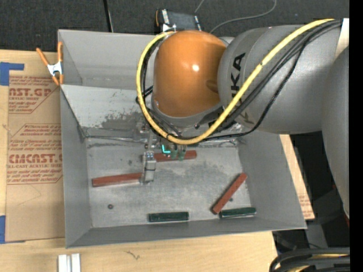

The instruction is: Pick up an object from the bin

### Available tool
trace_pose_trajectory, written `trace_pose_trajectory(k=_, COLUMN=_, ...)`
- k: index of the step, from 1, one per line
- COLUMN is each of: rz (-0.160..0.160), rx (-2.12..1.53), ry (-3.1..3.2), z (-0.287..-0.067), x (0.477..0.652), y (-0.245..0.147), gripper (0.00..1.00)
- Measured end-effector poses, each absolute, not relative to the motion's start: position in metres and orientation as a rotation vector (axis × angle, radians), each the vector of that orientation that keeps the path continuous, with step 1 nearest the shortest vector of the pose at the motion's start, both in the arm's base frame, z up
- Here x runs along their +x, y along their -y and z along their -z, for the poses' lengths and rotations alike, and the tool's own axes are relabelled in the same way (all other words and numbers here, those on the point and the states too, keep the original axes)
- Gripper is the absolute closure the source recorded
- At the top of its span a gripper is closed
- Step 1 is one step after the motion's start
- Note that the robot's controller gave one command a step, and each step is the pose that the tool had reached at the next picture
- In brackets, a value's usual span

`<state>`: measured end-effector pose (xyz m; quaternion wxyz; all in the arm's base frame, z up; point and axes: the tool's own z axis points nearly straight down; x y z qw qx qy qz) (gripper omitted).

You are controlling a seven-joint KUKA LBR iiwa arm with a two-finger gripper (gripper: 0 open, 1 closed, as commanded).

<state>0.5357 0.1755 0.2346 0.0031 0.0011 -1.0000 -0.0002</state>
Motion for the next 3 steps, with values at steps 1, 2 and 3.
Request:
trace_pose_trajectory(k=1, rz=0.003, rx=-0.194, ry=3.136, z=-0.067, x=0.494, y=-0.187, gripper=0.0)
trace_pose_trajectory(k=2, rz=0.002, rx=-0.614, ry=3.084, z=-0.072, x=0.548, y=-0.172, gripper=0.0)
trace_pose_trajectory(k=3, rz=0.005, rx=-0.615, ry=3.086, z=-0.073, x=0.549, y=-0.172, gripper=1.0)
